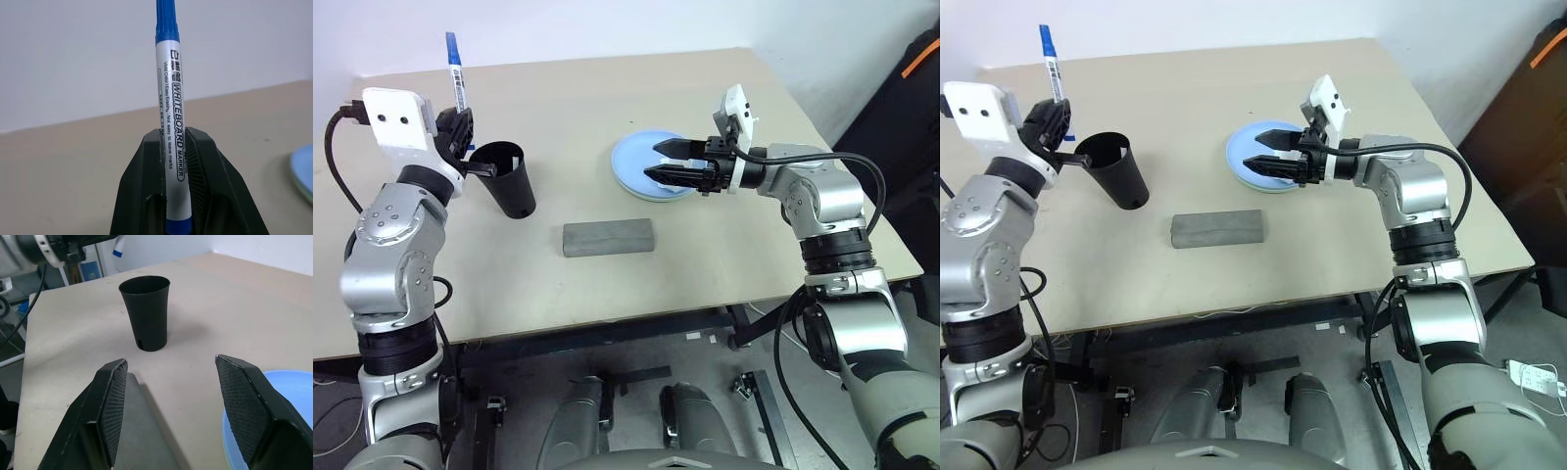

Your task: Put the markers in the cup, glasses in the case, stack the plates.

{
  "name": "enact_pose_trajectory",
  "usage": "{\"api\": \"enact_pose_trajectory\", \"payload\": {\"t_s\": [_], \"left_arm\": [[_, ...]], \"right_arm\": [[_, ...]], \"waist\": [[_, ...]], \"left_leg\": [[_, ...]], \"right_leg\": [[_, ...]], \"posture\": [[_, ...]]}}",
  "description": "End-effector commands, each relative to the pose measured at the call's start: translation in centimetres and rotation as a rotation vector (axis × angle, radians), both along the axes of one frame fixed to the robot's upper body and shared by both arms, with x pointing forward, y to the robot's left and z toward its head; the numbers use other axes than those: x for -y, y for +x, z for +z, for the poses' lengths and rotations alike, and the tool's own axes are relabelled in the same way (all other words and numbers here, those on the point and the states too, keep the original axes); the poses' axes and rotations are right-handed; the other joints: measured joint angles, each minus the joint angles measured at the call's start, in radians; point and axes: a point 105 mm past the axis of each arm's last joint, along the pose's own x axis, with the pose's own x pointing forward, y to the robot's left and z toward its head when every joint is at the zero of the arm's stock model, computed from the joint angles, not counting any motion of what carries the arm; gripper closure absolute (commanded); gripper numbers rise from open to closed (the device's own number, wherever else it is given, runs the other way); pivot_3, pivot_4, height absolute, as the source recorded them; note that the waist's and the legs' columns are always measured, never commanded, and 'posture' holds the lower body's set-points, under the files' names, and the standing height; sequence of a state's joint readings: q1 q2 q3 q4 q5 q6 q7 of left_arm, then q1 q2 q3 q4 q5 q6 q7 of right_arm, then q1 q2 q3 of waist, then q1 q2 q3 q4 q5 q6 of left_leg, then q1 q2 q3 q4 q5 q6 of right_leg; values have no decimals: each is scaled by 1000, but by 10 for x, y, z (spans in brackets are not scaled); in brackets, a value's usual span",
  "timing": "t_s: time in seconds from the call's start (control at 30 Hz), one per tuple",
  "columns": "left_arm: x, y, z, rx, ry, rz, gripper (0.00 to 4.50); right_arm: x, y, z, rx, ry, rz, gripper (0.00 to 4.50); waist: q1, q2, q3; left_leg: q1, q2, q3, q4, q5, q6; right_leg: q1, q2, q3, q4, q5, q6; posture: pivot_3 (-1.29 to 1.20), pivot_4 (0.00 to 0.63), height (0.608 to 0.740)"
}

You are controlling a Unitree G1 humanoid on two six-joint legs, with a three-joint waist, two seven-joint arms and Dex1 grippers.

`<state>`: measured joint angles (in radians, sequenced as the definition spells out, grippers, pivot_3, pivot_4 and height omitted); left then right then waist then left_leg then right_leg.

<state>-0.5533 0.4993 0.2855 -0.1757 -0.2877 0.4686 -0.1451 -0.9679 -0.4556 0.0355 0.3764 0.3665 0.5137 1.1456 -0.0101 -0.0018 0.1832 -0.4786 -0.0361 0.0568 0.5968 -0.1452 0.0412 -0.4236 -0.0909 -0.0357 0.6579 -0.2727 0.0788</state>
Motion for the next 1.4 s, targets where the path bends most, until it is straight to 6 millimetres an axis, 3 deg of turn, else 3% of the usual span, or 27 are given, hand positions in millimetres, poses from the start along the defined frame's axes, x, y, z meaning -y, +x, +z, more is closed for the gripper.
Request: {"api": "enact_pose_trajectory", "payload": {"t_s": [0.03, 0.37, 1.07, 1.4], "left_arm": [[0, 3, 14, 102, 74, 9, 4225], [-2, 17, -6, 113, 108, -8, 4225], [9, 8, -29, -13, 65, -54, 4225], [9, 4, -33, -38, 53, -69, 889]], "right_arm": [[0, -5, 16, 61, 21, 12, 1472], [7, -6, 16, 63, 12, -11, 1472], [9, -5, 10, 64, -13, -19, 1472], [8, -3, 7, 65, -34, -23, 1472]], "waist": [[0, 0, 0], [-2, 0, 0], [-1, 0, 0], [-2, 0, 0]], "left_leg": [[0, 0, 0, 0, 0, 0], [0, 0, 0, 0, 0, 0], [-1, 0, 0, 1, 0, 0], [-1, 0, 0, 2, 0, 0]], "right_leg": [[0, 0, 0, 0, 0, 0], [0, 0, 0, 0, 1, 2], [0, -1, 0, 1, 2, 3], [0, 0, 0, 1, 2, 3]], "posture": [[0, 150, 712], [0, 150, 712], [0, 150, 712], [0, 150, 712]]}}
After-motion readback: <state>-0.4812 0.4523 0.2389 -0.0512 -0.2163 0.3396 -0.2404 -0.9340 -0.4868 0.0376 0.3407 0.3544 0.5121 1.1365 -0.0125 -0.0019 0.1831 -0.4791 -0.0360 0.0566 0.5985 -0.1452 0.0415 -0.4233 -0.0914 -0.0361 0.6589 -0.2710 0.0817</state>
